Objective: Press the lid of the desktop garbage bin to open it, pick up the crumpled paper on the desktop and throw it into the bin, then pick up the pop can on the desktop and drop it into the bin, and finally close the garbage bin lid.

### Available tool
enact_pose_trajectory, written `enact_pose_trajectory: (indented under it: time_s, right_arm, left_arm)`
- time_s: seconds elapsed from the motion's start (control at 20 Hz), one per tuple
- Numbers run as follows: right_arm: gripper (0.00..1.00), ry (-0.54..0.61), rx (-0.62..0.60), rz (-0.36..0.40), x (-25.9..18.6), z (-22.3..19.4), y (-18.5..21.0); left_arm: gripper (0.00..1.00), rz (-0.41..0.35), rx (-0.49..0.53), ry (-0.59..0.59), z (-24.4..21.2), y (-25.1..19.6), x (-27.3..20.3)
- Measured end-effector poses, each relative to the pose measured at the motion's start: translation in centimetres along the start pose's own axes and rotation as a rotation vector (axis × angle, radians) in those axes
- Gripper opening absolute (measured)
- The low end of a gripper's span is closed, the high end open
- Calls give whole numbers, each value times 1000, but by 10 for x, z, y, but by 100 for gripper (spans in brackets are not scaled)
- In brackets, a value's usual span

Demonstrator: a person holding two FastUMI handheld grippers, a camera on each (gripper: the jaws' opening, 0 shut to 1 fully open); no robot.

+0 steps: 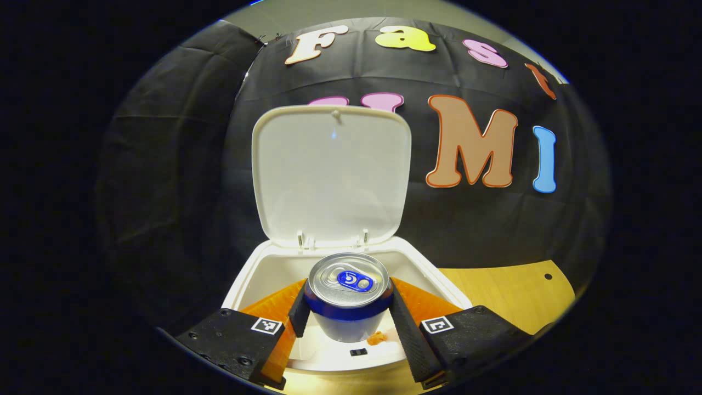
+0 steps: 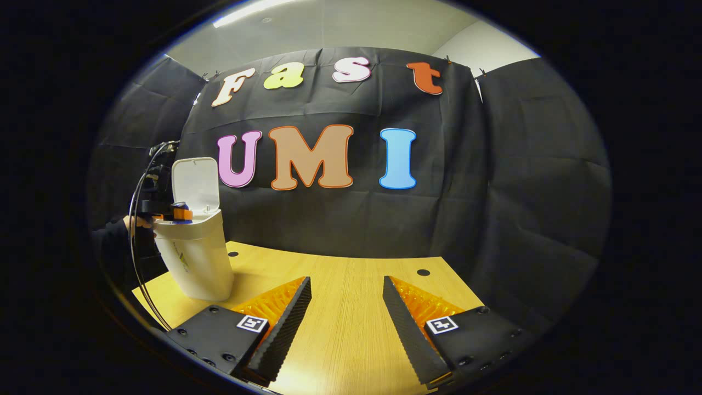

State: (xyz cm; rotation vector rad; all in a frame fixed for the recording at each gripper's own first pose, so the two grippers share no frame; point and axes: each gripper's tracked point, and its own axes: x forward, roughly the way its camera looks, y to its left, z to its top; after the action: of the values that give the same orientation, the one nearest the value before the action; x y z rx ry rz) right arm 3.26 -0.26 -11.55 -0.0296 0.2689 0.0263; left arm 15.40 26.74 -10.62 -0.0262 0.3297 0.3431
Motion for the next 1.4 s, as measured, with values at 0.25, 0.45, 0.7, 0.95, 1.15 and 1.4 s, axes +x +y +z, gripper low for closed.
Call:
enact_pose_trajectory:
  time_s: [0.25, 0.45, 0.7, 0.95, 1.15, 1.4]
  right_arm:
    - [89, 7, 13, -1, 1, -1, -1]
    - [89, 7, 8, 6, 5, -2, 3]
    - [89, 11, 16, 25, 13, -1, 12]
    - [89, 18, 19, 38, 18, -3, 21]
    - [94, 23, 34, 25, 20, -4, 20]
    - [89, 39, 40, -19, 15, -8, 7]
  left_arm:
    - [84, 27, 35, -75, 11, 1, -2]
    - [96, 25, 68, -210, 58, -7, -30]
    - [95, -42, 43, -364, 151, -22, -66]
    - [99, -82, -26, -483, 248, -19, -68]
    - [92, -77, 11, -469, 281, -15, -33]
    - [92, -57, -3, -370, 270, -3, 25]
